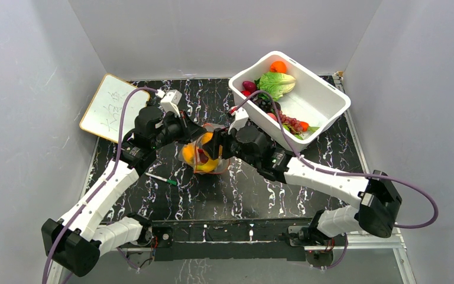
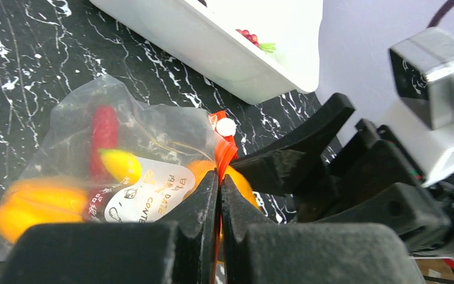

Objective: Place the food in the zip-top bag and seal the zipper
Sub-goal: Place the fake vegetable in the zipper food storage bag.

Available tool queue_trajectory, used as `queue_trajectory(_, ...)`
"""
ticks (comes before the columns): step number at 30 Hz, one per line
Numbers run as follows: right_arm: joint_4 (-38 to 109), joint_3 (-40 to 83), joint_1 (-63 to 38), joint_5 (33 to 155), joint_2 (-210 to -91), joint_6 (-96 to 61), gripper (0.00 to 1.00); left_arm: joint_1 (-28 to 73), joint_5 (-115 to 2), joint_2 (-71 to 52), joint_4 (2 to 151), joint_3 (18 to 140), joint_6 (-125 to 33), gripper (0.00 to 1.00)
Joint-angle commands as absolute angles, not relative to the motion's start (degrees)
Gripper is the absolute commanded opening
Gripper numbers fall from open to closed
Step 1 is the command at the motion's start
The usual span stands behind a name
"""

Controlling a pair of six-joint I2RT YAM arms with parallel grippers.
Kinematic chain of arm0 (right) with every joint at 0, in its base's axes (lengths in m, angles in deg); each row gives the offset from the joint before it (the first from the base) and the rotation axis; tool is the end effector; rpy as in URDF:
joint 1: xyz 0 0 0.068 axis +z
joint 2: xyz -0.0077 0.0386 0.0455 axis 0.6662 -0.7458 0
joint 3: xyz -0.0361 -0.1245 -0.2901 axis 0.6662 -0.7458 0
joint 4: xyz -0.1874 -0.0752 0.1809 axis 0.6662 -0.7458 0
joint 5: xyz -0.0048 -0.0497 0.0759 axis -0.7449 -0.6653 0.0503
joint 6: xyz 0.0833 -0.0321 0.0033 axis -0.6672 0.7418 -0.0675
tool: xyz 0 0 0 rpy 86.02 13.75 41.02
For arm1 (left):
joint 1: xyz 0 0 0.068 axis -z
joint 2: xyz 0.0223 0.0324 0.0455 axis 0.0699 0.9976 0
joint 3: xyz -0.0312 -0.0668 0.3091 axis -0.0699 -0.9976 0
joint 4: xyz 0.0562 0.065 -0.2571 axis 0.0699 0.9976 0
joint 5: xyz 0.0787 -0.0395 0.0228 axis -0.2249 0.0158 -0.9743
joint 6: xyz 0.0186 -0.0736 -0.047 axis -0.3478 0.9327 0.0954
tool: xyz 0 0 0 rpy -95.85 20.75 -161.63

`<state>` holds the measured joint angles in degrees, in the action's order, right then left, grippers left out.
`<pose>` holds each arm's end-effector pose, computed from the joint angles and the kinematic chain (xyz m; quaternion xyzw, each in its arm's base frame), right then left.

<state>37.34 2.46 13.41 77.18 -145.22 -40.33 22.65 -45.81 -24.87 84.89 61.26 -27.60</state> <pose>0.2101 0.2804 0.3373 -0.1355 0.7980 0.3462 0.4743 0.2314 -0.1455 0.3865 0.0846 0.7677 -0.4076 0.4872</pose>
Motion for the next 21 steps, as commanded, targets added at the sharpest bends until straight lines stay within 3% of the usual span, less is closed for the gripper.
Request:
queue_trajectory(1, 40.7, 5.3, 14.0, 73.3, -146.2, -36.6, 0.50, 22.9, -42.4, -26.3, 82.3, 63.9, -25.0, 0.00)
queue_trajectory(13, 36.1, 8.7, 14.1, 78.3, -145.2, -21.4, 0.74, 22.9, -43.2, -27.2, 84.1, 63.5, -26.4, 0.00)
queue_trajectory(21, 23.2, 12.3, 14.2, 87.2, -141.1, -8.8, 0.71, 22.9, -43.4, -28.0, 86.3, 63.7, -30.3, 0.00)
